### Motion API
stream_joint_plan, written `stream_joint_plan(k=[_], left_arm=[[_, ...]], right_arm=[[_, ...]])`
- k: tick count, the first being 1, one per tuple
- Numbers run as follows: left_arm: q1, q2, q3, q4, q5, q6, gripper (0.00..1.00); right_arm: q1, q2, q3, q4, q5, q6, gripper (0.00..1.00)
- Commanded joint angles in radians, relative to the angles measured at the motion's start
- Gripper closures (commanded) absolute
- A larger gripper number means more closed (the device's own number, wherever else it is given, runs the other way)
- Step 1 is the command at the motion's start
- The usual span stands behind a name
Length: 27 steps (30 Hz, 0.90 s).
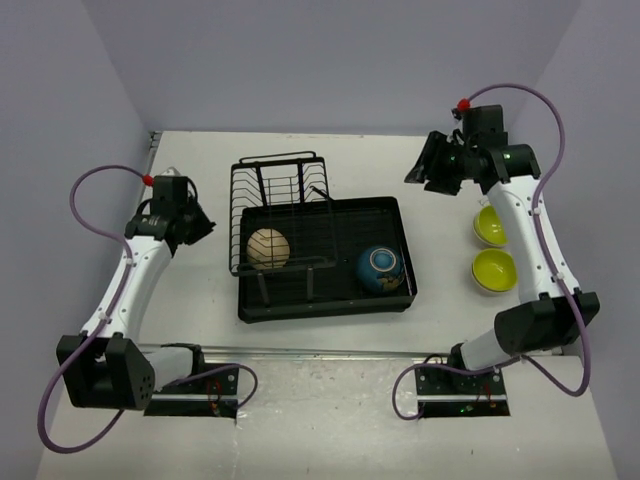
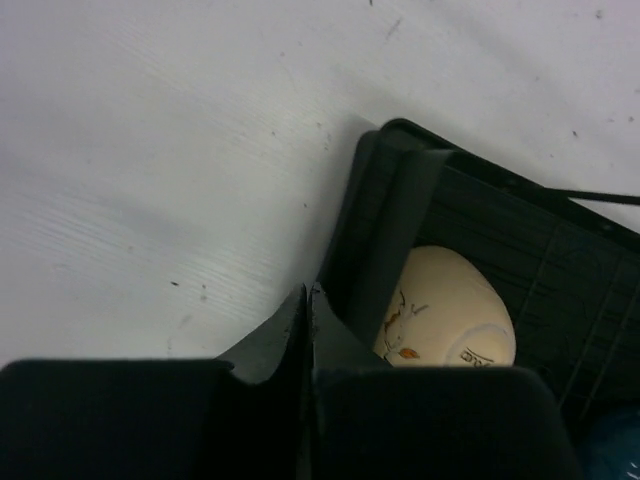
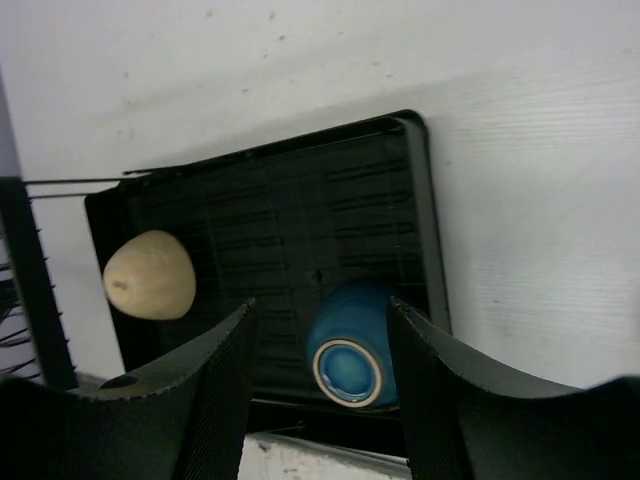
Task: Unload the bowls from the dish rack
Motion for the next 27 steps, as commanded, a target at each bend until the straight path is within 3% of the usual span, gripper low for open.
stream_joint_plan(k=[1, 6, 10, 19, 27], left_arm=[[0.004, -0.059, -0.056, 0.048, 0.181, 0.007, 1.0], [-0.003, -0.133, -0.14, 0.089, 0.339, -0.004, 1.0], [-0.045, -0.181, -0.202, 0.15, 0.5, -0.033, 1.0], [-0.178, -0.109, -0.236, 0.192, 0.496, -0.072, 1.0], [-0.192, -0.017, -0.2, 0.141, 0.373, -0.085, 1.0]], right_arm=[[0.042, 0.095, 0.057, -0.014, -0.174, 0.002, 0.46], [0.059, 0.177, 0.019, -0.022, -0.208, -0.011, 0.46], [0.071, 0.231, -0.008, -0.06, -0.099, -0.037, 0.46], [0.071, 0.173, -0.157, -0.021, 0.076, -0.044, 0.46], [0.071, 0.165, -0.283, 0.009, 0.083, -0.041, 0.49]])
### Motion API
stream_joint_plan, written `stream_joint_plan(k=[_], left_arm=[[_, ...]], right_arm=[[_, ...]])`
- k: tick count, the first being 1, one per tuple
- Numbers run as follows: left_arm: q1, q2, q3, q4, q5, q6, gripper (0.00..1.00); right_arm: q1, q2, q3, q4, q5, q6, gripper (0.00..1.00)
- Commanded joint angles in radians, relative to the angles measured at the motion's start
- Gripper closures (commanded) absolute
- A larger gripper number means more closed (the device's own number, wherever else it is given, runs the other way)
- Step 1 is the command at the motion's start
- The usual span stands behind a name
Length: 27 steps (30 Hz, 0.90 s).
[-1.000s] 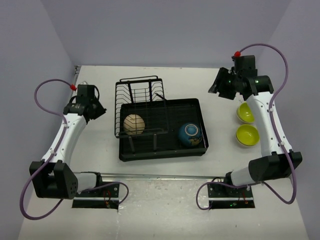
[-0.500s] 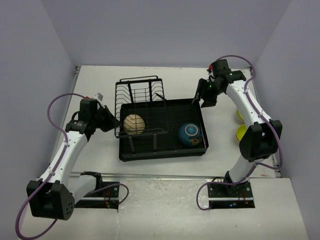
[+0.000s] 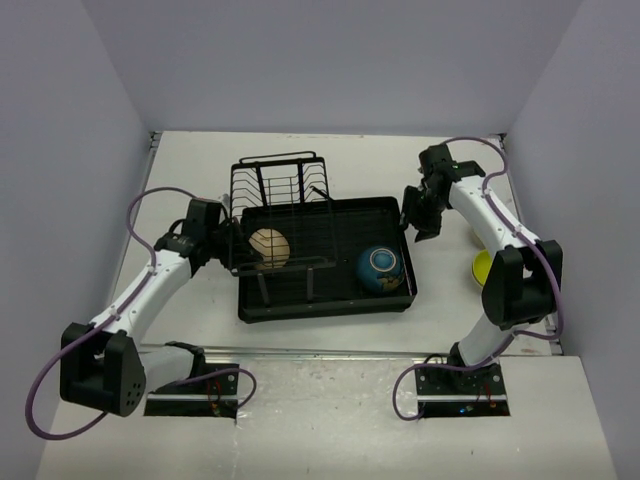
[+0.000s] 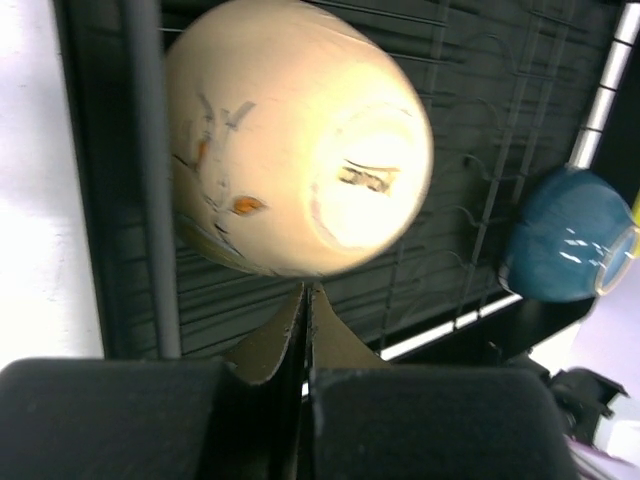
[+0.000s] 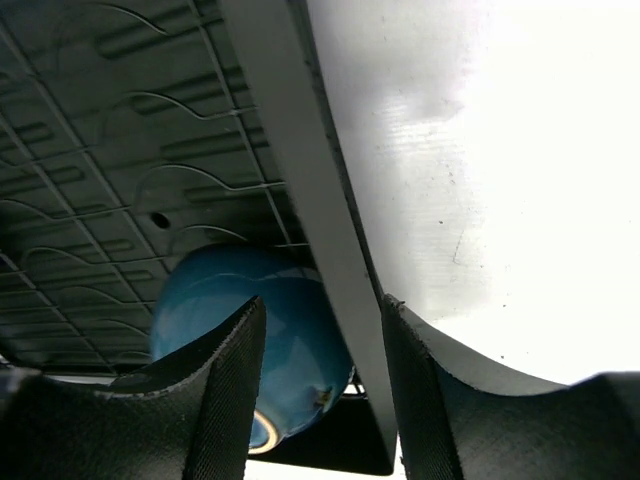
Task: Unload the bowls from the dish rack
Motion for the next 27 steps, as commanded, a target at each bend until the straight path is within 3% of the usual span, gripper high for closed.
stream_joint_plan(k=[1, 5, 8, 9, 10, 27], left_arm=[[-0.002, 0.037, 0.041, -0.01, -0.057, -0.005, 1.0], [-0.001, 0.076, 0.063, -0.017, -0.083, -0.001, 1.0], [-0.001, 0.106, 0.081, -0.025, -0.102, 0.008, 1.0], [-0.001, 0.123, 0.095, -0.031, -0.109, 0.011, 1.0], [0.001, 0.131, 0.101, -0.036, -0.118, 0.018, 1.0], [0.099, 0.255, 0.213, -0.06, -0.138, 0.157, 1.0]], right_arm=[[0.004, -0.038, -0.042, 0.033, 0.022, -0.01, 0.5], [0.006, -0.028, -0.103, 0.078, -0.006, -0.002, 0.6], [0.006, -0.019, -0.132, 0.098, -0.039, 0.006, 0.8], [0.01, -0.017, -0.138, 0.101, -0.055, 0.01, 0.94], [0.014, -0.014, -0.14, 0.107, -0.061, 0.012, 1.0], [0.124, 0.018, -0.125, 0.131, -0.191, 0.098, 1.0]])
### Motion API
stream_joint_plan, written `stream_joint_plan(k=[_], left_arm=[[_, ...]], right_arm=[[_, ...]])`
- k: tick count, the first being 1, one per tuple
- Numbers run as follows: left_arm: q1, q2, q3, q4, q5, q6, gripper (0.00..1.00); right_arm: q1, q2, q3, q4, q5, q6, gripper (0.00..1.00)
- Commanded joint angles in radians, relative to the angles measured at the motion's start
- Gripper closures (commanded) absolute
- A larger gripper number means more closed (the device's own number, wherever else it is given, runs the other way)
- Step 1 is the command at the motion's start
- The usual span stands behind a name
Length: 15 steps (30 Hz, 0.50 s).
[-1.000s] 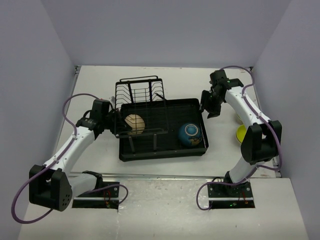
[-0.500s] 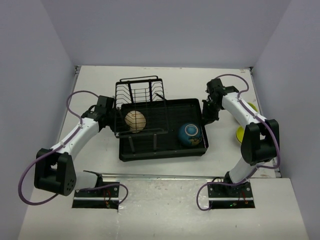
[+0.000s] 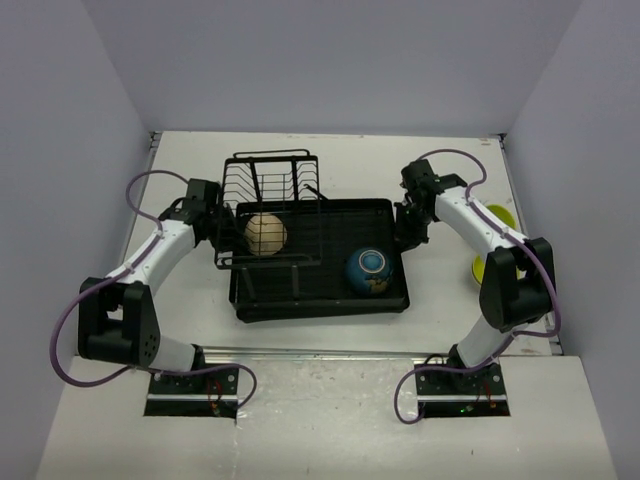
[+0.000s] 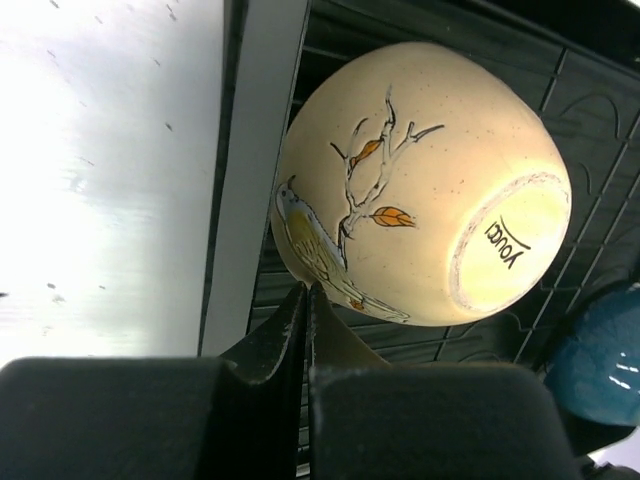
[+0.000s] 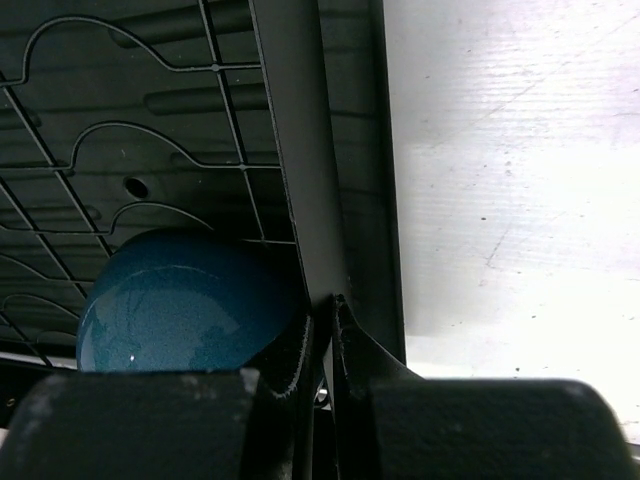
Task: Unload the bowls from the dish rack
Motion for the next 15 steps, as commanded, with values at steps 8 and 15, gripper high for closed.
stream_joint_plan(k=[8, 15], left_arm=[[0.011, -0.043, 0.071, 0.005, -0.039, 0.059, 0.72], [0.011, -0.121, 0.057, 0.016, -0.051, 0.029, 0.73]], right_arm=[[0.034, 0.035, 0.019, 0.045, -0.156, 0.101, 1.0], [0.034, 0.031, 0.025, 0.048, -0.152, 0.092, 1.0]])
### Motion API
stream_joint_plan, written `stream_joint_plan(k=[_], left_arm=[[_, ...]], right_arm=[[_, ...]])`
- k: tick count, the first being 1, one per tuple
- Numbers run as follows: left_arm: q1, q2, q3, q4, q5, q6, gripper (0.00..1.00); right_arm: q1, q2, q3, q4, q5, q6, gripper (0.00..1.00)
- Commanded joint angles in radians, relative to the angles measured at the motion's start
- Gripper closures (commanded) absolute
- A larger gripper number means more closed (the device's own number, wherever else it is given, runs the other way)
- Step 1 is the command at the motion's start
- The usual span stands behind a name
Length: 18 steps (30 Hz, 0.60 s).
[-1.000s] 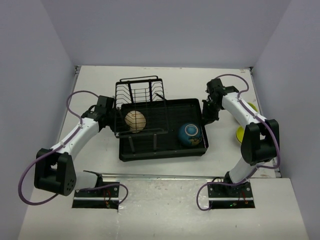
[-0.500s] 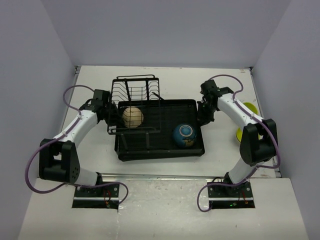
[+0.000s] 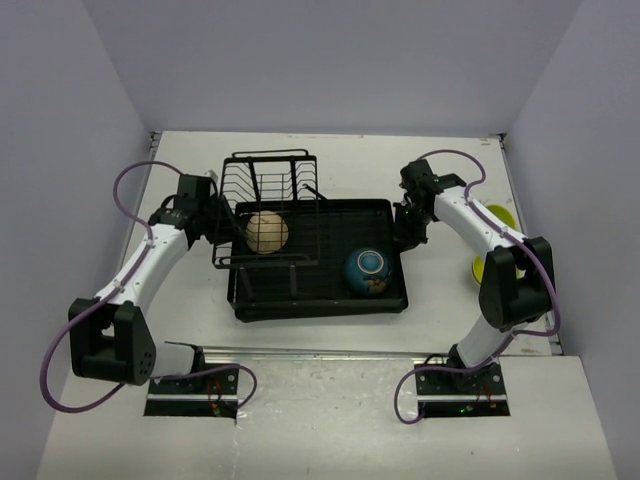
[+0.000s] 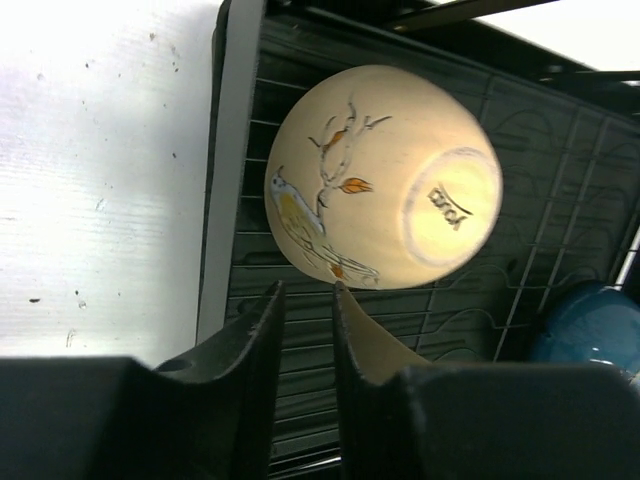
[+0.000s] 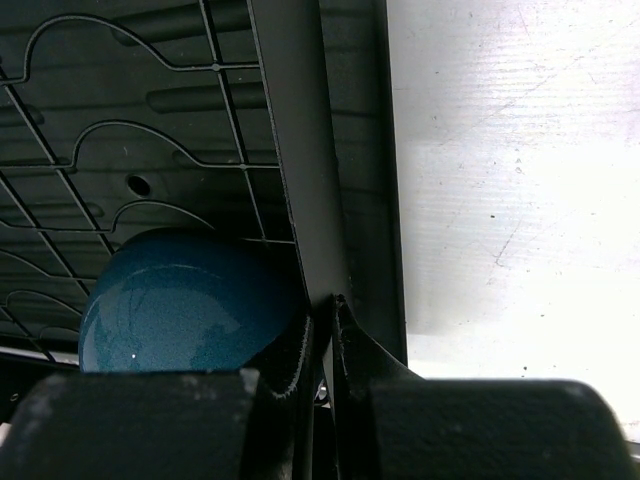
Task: Unload the bowls from the dish rack
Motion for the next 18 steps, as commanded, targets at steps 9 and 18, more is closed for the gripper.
stream_joint_plan(k=[9, 18], left_arm=[[0.002, -0.012, 0.02, 0.063, 0.011, -0.022, 0.96], [0.002, 0.072, 0.04, 0.149, 0.02, -0.03, 0.99]], right_arm=[[0.026, 0.0, 0.047, 0.038, -0.123, 0.078, 1.0], [0.026, -0.058, 0.106, -0.019, -0.045, 0.061, 0.84]])
